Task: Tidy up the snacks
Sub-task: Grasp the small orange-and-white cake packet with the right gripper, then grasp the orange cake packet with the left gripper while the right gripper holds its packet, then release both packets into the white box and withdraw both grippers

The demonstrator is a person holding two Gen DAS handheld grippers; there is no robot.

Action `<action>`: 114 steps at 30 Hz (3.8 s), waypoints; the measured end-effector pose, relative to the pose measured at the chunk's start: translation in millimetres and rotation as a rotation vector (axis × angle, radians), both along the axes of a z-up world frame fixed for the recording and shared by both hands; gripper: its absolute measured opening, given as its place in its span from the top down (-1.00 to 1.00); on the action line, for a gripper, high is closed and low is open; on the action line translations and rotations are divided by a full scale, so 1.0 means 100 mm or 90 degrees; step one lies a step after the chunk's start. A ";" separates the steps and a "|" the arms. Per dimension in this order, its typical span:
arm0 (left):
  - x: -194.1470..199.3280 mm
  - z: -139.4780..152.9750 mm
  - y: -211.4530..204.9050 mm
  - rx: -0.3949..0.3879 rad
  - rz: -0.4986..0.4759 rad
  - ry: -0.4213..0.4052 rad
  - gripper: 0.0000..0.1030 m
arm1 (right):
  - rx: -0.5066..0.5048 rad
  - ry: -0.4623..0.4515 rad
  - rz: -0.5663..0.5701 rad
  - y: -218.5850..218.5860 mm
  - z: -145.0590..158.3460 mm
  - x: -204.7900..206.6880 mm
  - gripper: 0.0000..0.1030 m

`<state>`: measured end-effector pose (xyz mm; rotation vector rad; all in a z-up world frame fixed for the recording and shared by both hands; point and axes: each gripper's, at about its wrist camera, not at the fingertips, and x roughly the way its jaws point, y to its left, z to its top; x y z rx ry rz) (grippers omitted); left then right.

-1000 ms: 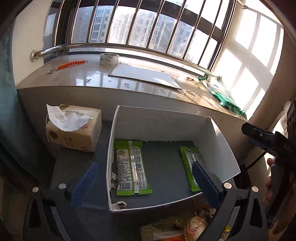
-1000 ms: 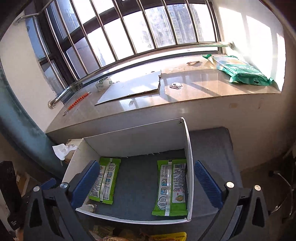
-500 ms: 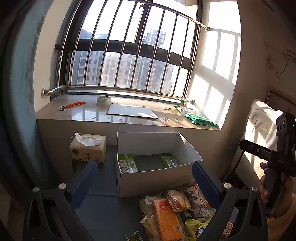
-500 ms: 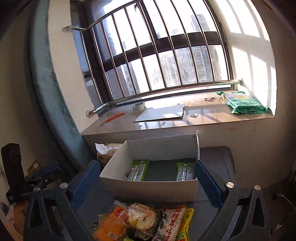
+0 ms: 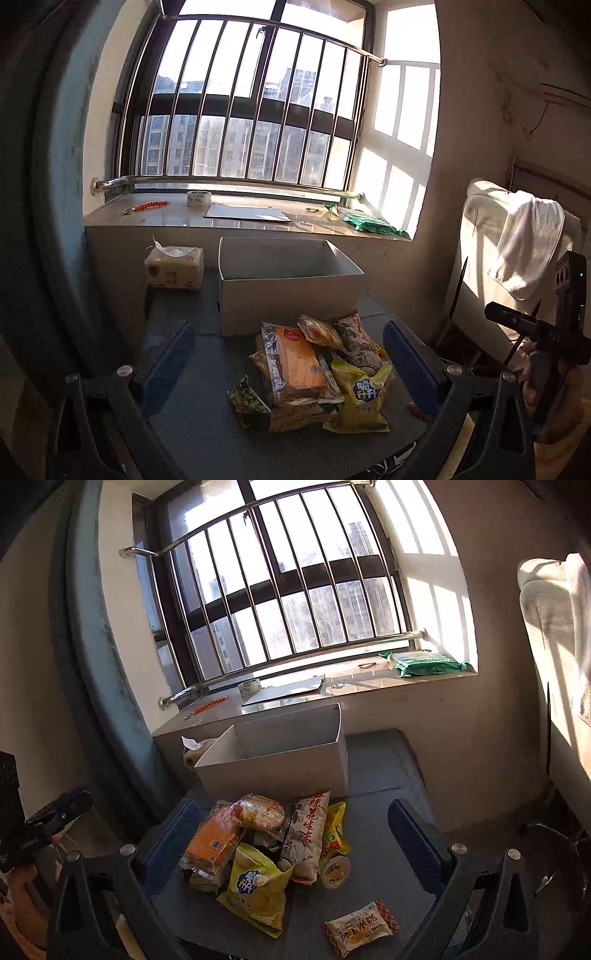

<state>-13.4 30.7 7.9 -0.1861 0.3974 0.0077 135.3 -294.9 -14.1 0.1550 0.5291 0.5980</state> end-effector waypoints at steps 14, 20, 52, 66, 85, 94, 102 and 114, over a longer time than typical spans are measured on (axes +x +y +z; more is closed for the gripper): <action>-0.06 -0.19 -0.03 0.018 0.004 0.038 -0.99 | -0.302 0.112 0.018 0.16 -1.21 0.13 -1.00; -0.04 -0.26 -0.01 0.021 0.006 0.060 -0.99 | -0.348 0.101 0.074 0.28 -1.46 0.26 -1.00; 1.94 -1.14 -0.60 0.172 -0.016 0.366 -0.99 | -0.204 0.095 0.120 0.20 -1.07 0.02 -0.25; 1.59 -1.06 -0.08 0.052 -0.068 0.319 -0.14 | -0.196 0.095 0.141 0.35 -1.07 0.01 -0.25; 2.25 0.07 0.41 -0.054 -0.009 0.117 -0.15 | -0.158 0.025 0.127 1.48 0.18 1.35 -0.26; 3.11 -0.22 0.70 -0.048 0.013 0.192 -0.37 | -0.215 0.075 0.067 1.92 0.07 2.57 -0.29; 2.92 -0.25 0.83 -0.023 0.049 0.196 -0.99 | -0.140 0.104 0.032 1.70 0.02 2.73 -1.00; 2.02 0.30 0.43 0.083 0.001 0.112 -1.00 | -0.041 0.077 0.121 1.26 0.42 2.05 -1.00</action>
